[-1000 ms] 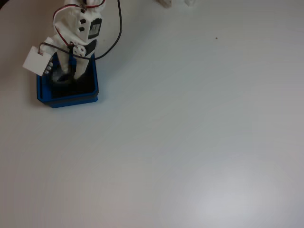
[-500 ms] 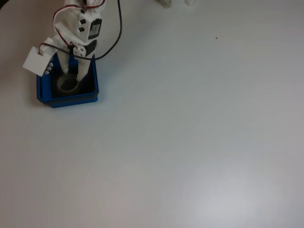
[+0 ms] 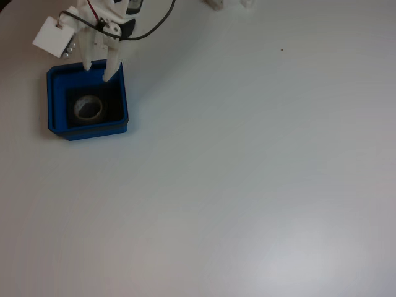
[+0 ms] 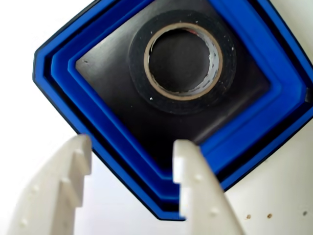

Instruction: Pick the black tape roll and drop it in the blue box

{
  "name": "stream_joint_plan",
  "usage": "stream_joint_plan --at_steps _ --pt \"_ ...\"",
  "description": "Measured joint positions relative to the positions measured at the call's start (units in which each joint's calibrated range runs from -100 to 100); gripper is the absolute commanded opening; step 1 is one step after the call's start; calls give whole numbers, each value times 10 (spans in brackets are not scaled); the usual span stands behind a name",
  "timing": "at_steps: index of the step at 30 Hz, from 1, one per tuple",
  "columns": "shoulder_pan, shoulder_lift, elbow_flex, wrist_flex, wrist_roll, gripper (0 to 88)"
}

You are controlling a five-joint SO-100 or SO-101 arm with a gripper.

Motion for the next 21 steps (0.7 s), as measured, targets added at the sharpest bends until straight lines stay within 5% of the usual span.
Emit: stream_joint_plan --at_steps 21 --pt "-14 -370 441 -154 0 154"
